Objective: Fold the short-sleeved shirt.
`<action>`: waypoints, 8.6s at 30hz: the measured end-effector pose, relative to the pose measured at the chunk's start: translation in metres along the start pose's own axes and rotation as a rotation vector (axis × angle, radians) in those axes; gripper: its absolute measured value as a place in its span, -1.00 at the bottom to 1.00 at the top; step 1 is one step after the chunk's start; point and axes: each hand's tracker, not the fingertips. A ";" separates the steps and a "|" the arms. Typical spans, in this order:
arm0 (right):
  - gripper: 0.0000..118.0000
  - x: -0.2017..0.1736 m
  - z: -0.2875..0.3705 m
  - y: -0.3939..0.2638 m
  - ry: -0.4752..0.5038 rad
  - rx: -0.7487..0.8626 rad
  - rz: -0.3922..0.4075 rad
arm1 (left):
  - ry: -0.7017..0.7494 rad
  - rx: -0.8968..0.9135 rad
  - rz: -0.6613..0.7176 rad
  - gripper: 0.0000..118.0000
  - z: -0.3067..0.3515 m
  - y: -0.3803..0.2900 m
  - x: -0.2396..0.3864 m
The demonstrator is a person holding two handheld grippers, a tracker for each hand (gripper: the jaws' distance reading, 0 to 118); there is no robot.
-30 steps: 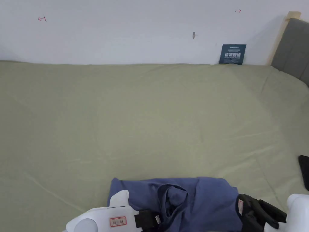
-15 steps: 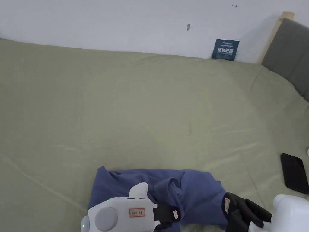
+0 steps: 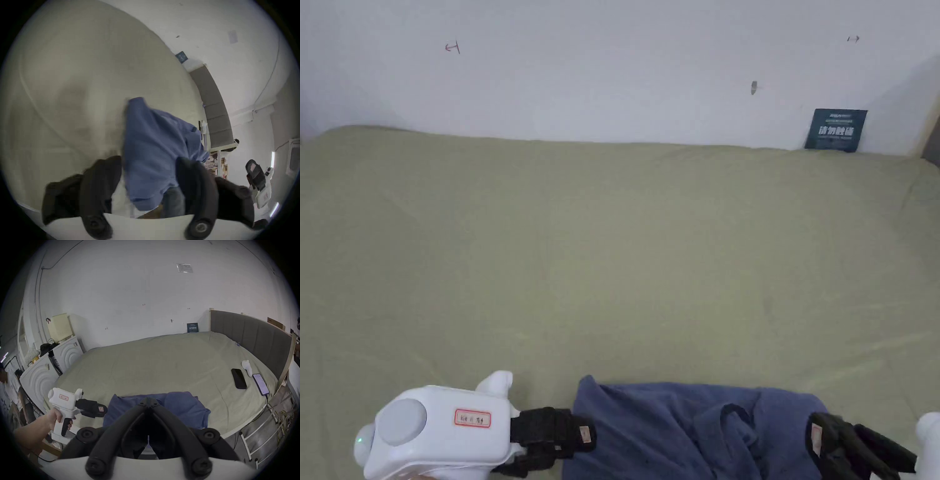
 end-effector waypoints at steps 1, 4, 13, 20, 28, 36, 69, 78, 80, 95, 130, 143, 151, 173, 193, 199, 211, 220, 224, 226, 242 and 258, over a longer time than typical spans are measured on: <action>-0.99 -0.001 0.000 0.001 0.005 -0.002 0.005 | -0.014 0.001 0.029 0.34 -0.002 -0.002 -0.005; -0.99 -0.002 0.001 0.000 0.012 -0.008 0.009 | -0.156 0.010 0.138 0.34 -0.015 -0.010 -0.015; -0.99 0.006 -0.005 -0.011 -0.004 -0.055 -0.027 | -0.291 0.045 0.246 -0.75 -0.058 -0.021 -0.014; -0.99 0.008 -0.004 -0.014 -0.024 -0.072 -0.033 | -0.235 0.154 0.164 -0.82 -0.022 -0.016 -0.012; -0.99 -0.004 -0.009 -0.010 0.002 -0.070 -0.008 | -0.012 0.299 0.184 -0.82 0.094 0.008 -0.024; -0.99 -0.020 -0.021 -0.012 0.055 -0.088 0.021 | 0.382 0.350 -0.054 -0.82 0.171 0.014 0.028; -0.98 0.007 -0.007 -0.014 0.015 -0.058 -0.047 | -0.111 0.216 0.032 -1.00 -0.003 0.015 0.033; -0.98 0.003 -0.011 -0.017 0.008 -0.069 -0.040 | -0.178 0.023 -0.068 -1.00 -0.082 -0.048 0.039; -0.98 0.001 -0.014 -0.018 0.011 -0.073 -0.038 | -0.198 0.011 -0.054 -1.00 -0.090 -0.054 0.041; -0.99 -0.007 -0.173 0.010 0.751 -0.202 -0.212 | 0.021 0.445 -0.127 -1.00 0.115 0.002 0.023; -0.99 0.030 -0.324 -0.089 0.877 -0.619 -0.523 | -0.196 -0.019 0.161 -0.60 -0.010 -0.005 -0.029; -0.99 0.015 -0.285 -0.065 0.855 -0.526 -0.506 | -0.104 0.060 0.092 -0.60 0.136 0.035 -0.099; -0.99 -0.023 -0.257 -0.056 0.836 -0.484 -0.459 | -0.001 0.155 0.083 -0.60 0.293 0.074 -0.211; -0.98 -0.041 -0.173 -0.012 0.751 -0.368 -0.289 | 0.777 0.541 0.238 0.23 0.459 0.025 -0.196; -0.98 -0.001 -0.038 0.087 -0.058 0.270 0.120 | 0.487 0.860 -0.599 -1.00 0.118 -0.051 0.195; -0.98 -0.020 -0.045 0.071 -0.236 0.388 0.147 | 0.595 0.969 -0.687 -1.00 0.100 -0.062 0.218; -0.98 -0.039 -0.040 0.072 -0.226 0.396 0.177 | 0.596 1.027 -0.665 -1.00 0.122 -0.073 0.228; 0.86 -0.049 -0.041 0.078 -0.199 0.388 0.205 | 0.580 1.039 -0.640 0.91 0.133 -0.063 0.232; 0.86 -0.051 -0.044 0.079 -0.225 0.392 0.203 | 0.639 1.050 -0.640 1.00 0.131 -0.063 0.234; 0.86 -0.050 -0.046 0.083 -0.242 0.372 0.185 | 0.677 1.040 -0.634 1.00 0.130 -0.062 0.235; 0.86 -0.050 -0.023 0.097 0.011 0.465 0.207 | 0.633 1.053 -0.603 1.00 0.141 -0.059 0.240; 0.86 -0.047 -0.029 0.102 -0.060 0.480 0.148 | 0.638 1.048 -0.572 1.00 0.144 -0.054 0.239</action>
